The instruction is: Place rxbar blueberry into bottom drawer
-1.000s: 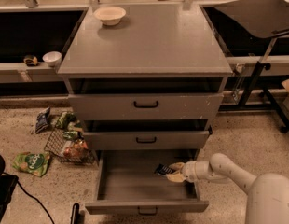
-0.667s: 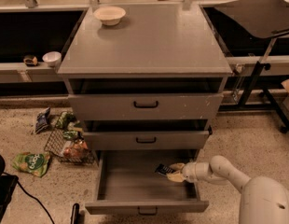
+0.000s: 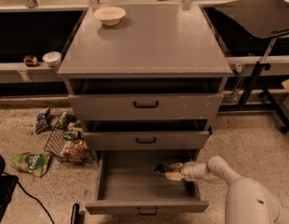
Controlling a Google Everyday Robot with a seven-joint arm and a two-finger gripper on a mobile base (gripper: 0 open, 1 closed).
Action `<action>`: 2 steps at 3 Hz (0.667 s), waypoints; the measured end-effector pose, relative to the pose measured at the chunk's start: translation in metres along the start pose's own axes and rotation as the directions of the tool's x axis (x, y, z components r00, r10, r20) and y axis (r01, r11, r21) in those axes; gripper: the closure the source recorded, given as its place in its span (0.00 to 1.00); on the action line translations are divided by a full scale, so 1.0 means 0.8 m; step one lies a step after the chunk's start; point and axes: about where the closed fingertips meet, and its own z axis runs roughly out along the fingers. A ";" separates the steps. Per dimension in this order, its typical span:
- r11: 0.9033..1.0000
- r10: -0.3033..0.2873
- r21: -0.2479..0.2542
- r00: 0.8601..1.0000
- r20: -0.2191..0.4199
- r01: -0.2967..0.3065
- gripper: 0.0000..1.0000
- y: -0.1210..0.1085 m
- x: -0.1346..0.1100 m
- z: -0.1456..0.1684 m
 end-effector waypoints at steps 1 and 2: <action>1.000 0.019 -0.010 1.000 -0.006 -0.019 0.97 -0.009 0.006 0.010; 0.999 0.036 -0.013 0.999 -0.015 -0.037 0.79 -0.014 0.011 0.017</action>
Offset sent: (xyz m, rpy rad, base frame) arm 0.0157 -0.0023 -0.0245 -0.0062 0.0591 -0.0144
